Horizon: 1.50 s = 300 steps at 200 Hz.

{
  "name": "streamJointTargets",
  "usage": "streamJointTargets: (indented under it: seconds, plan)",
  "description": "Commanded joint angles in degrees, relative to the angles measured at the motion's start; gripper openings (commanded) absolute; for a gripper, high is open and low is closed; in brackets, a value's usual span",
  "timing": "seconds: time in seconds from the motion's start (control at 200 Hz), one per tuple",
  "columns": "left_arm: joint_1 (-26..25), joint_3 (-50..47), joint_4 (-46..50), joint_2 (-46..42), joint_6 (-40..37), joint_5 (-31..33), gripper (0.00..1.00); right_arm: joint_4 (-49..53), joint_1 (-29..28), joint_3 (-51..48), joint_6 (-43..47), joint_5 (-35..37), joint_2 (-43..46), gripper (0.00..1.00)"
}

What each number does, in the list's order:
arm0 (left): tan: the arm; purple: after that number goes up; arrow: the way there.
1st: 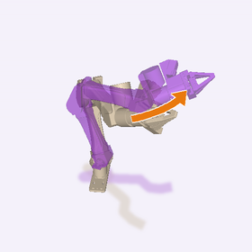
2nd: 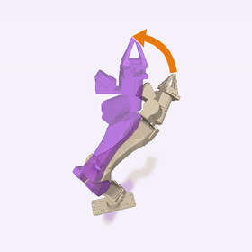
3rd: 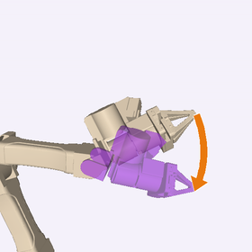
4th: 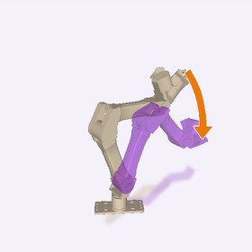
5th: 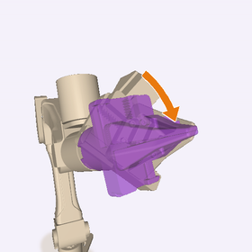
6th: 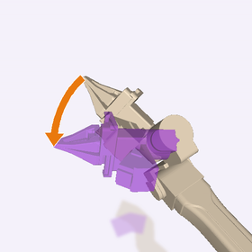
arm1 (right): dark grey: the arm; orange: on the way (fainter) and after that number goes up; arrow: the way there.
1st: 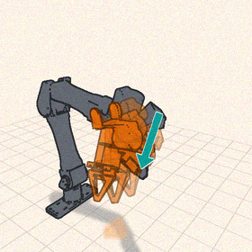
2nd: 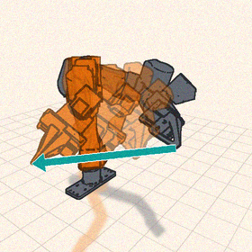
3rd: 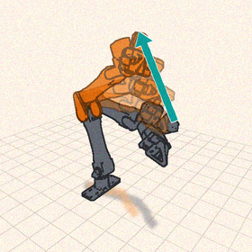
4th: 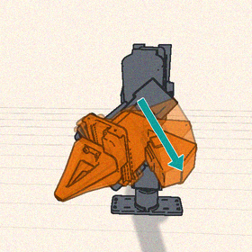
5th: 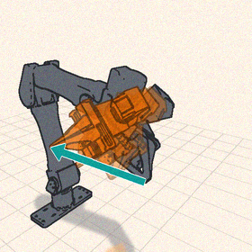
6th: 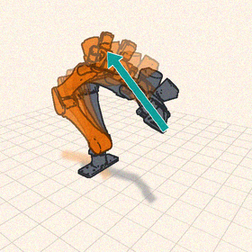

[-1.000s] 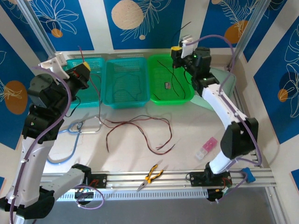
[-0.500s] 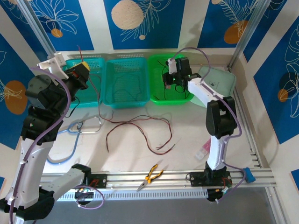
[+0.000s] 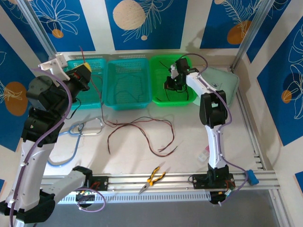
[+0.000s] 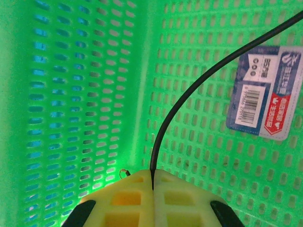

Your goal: Untangle the cables

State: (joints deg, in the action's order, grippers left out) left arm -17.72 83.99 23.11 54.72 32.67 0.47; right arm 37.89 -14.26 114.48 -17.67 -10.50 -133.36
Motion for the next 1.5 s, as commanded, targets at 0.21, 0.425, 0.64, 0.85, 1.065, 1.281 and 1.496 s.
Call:
streamJointTargets:
  seconds: [0.21,0.425,0.64,0.85,1.065,1.281,1.496]
  plan:
    - [0.5,-0.1,-1.4,-0.9,0.9,-1.7,0.0,7.3,-1.3,8.3,1.0,1.5,-2.7,0.27]
    - [0.5,1.6,-1.6,-0.4,0.2,-1.7,0.0,5.6,-1.7,6.5,1.9,2.2,4.6,0.6]
    - [0.4,5.6,-1.8,1.7,-1.0,-2.5,0.0,2.7,-2.0,0.7,2.9,3.1,14.2,0.7]
    - [0.4,9.5,-0.2,3.4,-5.1,1.6,0.0,-5.3,-3.8,-14.1,1.3,3.3,28.5,0.72]
    - [0.3,12.2,-0.7,5.5,-12.1,6.1,0.0,-8.4,-6.7,-26.2,0.6,4.9,39.2,0.73]
    - [-0.2,15.5,-2.8,9.2,-18.6,8.9,0.0,-10.9,-8.5,-34.3,-2.3,8.1,47.4,1.0]
    - [-0.3,23.2,-1.9,14.1,-26.1,13.9,0.0,-9.9,-9.7,-38.2,-2.4,9.2,52.3,0.99]
